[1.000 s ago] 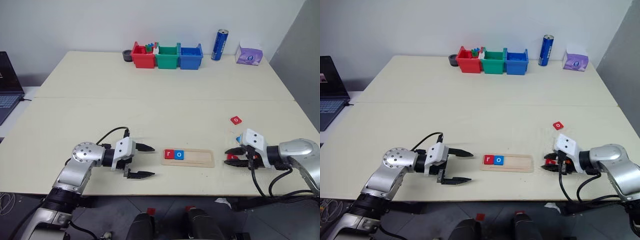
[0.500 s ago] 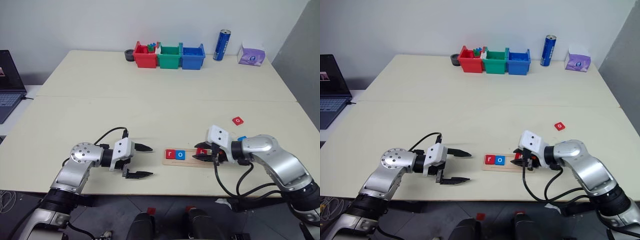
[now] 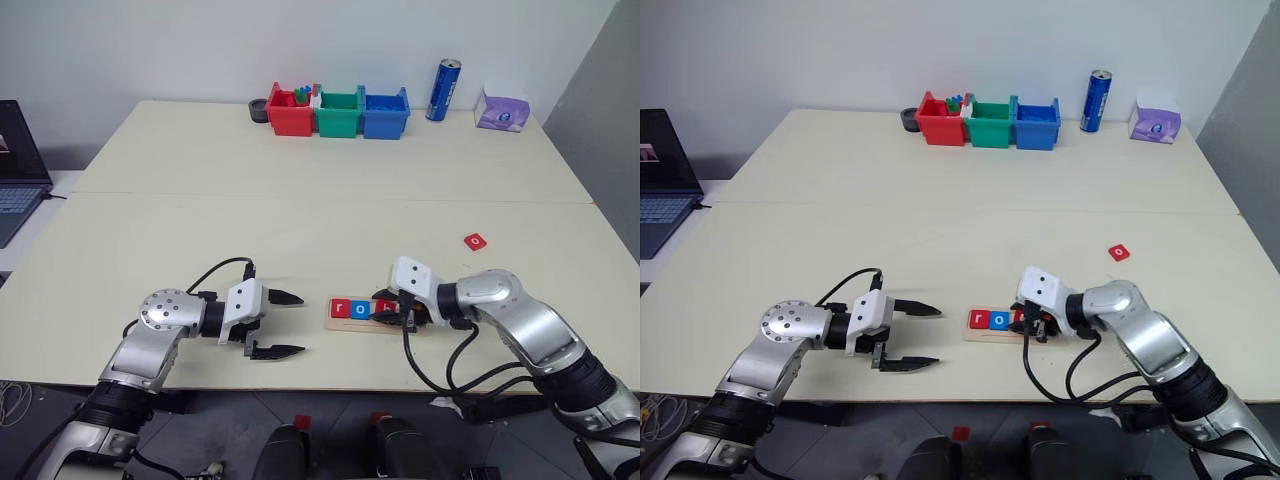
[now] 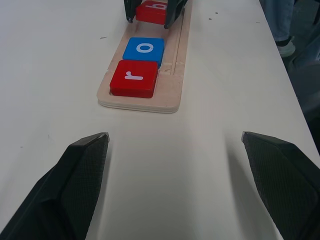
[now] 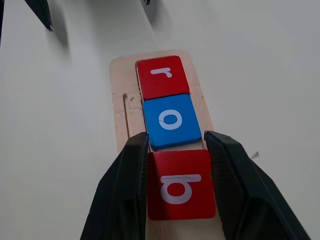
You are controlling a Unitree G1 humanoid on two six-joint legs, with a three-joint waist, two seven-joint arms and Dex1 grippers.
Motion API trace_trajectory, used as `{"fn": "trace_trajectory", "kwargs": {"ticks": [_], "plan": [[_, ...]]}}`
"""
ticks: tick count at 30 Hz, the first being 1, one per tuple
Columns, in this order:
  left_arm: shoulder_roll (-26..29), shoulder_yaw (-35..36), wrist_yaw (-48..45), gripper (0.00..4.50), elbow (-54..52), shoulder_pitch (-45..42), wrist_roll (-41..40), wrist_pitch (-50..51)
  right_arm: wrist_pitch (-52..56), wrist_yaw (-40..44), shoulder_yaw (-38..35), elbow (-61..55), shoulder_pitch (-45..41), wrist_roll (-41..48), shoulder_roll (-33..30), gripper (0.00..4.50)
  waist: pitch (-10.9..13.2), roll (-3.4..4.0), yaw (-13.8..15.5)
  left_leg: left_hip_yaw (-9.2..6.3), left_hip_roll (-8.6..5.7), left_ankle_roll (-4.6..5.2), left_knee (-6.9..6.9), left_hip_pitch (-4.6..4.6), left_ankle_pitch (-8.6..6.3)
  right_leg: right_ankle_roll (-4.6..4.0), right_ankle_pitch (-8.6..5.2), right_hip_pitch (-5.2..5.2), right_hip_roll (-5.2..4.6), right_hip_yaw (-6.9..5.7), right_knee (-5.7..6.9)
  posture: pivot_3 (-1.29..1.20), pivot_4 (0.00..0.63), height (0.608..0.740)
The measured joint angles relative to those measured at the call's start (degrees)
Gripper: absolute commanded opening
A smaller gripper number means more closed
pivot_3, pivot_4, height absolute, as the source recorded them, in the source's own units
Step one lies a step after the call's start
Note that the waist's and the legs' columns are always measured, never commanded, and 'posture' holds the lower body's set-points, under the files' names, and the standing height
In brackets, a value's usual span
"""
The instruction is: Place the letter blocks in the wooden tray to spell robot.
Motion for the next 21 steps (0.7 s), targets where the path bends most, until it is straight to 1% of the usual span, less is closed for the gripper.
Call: {"fn": "trace_trajectory", "kwargs": {"ticks": [11,13,15,19,20,21], "plan": [[0.09,0.00,0.12,4.50,-0.10,0.42,0.20,-0.18,-2.86,2.10,0.51,3.20,-0.77,-1.97,0.67,1.38,0.00,0.00,0.00,0.01,0.00,0.00,0.00,0.00,0.00,0.00,0.00,0.00,0.00,-0.01,0.00,0.00,0.150,0.740],[0.10,0.00,0.11,4.50,-0.10,0.42,0.28,-0.19,-3.15,2.21,0.51,3.91,-1.13,-2.16,0.98,2.10,0.00,0.00,-0.01,0.00,0.00,0.00,0.00,0.00,0.00,-0.01,0.00,0.00,0.00,-0.01,0.00,0.00,0.150,0.740],[0.10,0.00,0.11,4.50,-0.10,0.42,0.34,-0.19,-3.44,2.55,0.51,4.07,-1.19,-2.16,1.03,2.65,0.00,0.00,-0.01,0.00,0.00,0.00,0.00,0.00,0.00,0.00,0.00,0.00,0.00,-0.01,0.00,0.00,0.150,0.740],[0.10,0.00,0.09,4.50,-0.10,0.41,0.38,-0.23,-3.06,3.27,0.43,3.83,-1.61,-1.89,1.34,4.08,0.00,0.01,-0.01,0.00,0.00,0.00,0.00,0.00,0.00,-0.01,0.00,0.00,0.00,-0.01,0.00,0.00,0.150,0.740],[0.10,0.00,0.09,4.50,-0.10,0.41,0.38,-0.24,-2.59,3.26,0.27,3.56,-1.89,-1.68,1.57,4.38,0.01,0.01,-0.01,0.00,0.00,0.00,0.00,0.00,0.00,-0.01,0.00,0.00,0.00,-0.01,0.01,0.00,0.150,0.740],[0.10,-0.01,0.09,4.50,-0.12,0.41,0.40,-0.30,-1.44,3.15,-0.50,2.41,-2.29,-0.90,2.03,4.49,0.01,0.02,-0.01,-0.02,0.01,0.00,0.00,0.00,0.00,-0.01,0.00,-0.01,0.00,-0.01,0.01,0.00,0.150,0.740]]}}
